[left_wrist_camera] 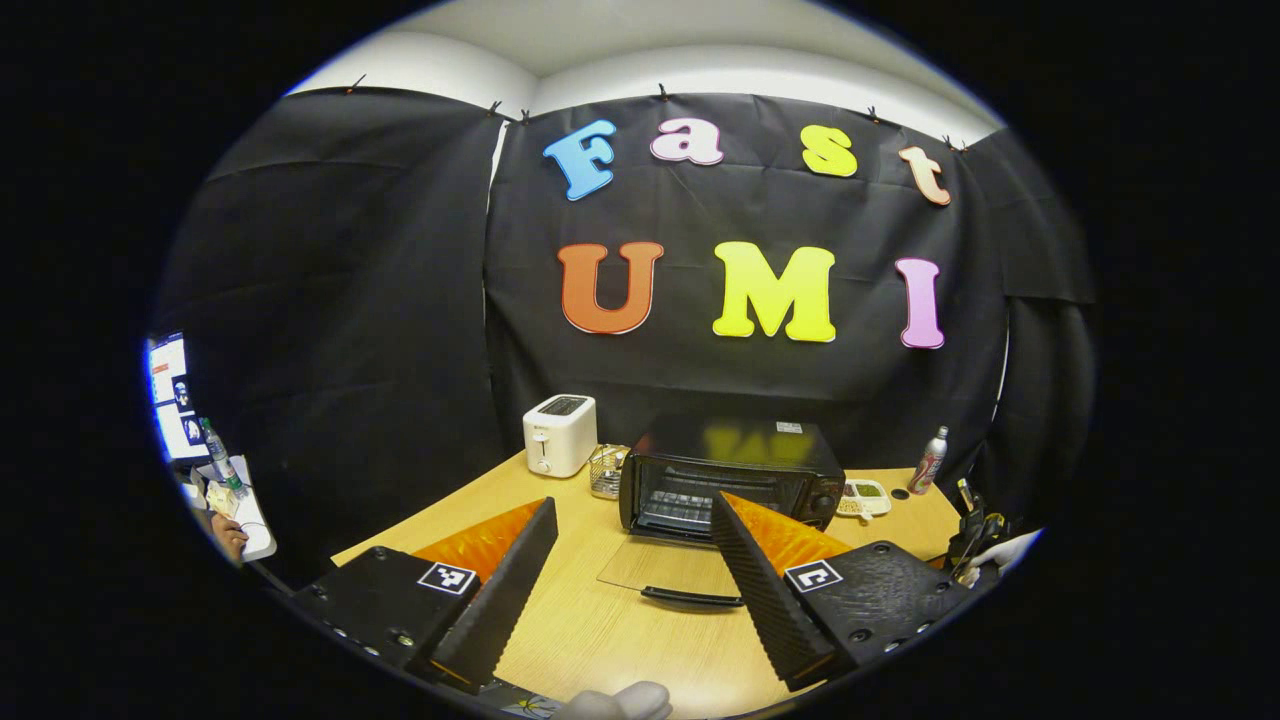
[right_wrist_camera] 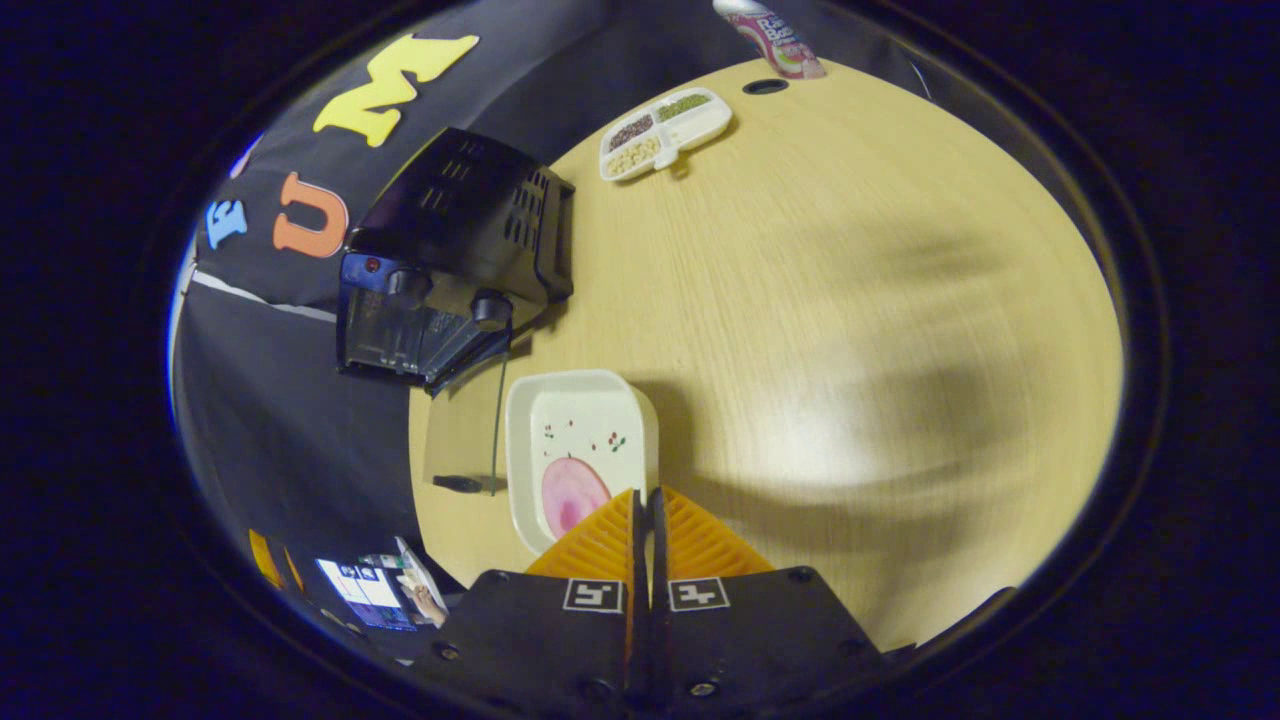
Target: Open the electric oven with the left hand, put the food in, and close the electric oven.
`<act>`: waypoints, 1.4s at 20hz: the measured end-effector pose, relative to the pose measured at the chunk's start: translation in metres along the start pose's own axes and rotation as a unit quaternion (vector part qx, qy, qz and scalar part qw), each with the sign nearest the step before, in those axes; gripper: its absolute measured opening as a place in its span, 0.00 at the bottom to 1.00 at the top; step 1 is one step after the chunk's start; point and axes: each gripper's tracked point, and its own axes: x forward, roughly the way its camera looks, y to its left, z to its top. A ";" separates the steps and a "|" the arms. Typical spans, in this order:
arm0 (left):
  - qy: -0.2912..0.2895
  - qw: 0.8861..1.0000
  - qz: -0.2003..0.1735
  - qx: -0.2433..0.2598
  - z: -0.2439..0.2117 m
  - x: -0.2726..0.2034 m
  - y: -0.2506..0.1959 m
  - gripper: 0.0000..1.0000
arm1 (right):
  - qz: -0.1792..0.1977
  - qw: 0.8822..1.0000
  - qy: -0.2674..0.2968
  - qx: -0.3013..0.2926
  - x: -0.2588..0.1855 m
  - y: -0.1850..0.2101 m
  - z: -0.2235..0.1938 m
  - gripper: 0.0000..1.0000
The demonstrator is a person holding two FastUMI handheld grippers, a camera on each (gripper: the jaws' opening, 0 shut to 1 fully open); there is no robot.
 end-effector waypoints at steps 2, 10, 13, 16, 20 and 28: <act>0.000 1.000 -0.003 0.002 0.002 0.004 0.005 0.96 | 0.013 1.000 -0.020 0.021 -0.008 0.014 -0.001 0.04; 0.000 0.999 -0.032 0.030 0.018 0.019 0.023 0.97 | 0.064 0.985 -0.095 0.128 -0.002 0.097 -0.018 0.04; 0.008 0.998 -0.040 0.038 0.022 0.021 0.035 0.96 | 0.071 0.977 -0.128 0.157 0.023 0.131 -0.018 0.04; 0.011 0.998 -0.039 0.042 0.029 0.021 0.049 0.97 | 0.073 0.965 -0.156 0.198 0.051 0.155 -0.014 0.04; 0.008 0.999 -0.031 0.042 0.040 0.021 0.064 0.96 | 0.100 0.952 -0.176 0.232 0.092 0.193 -0.001 0.04; 0.016 0.999 0.004 0.043 0.041 0.030 0.081 0.96 | 0.097 0.943 -0.191 0.253 0.151 0.227 0.043 0.04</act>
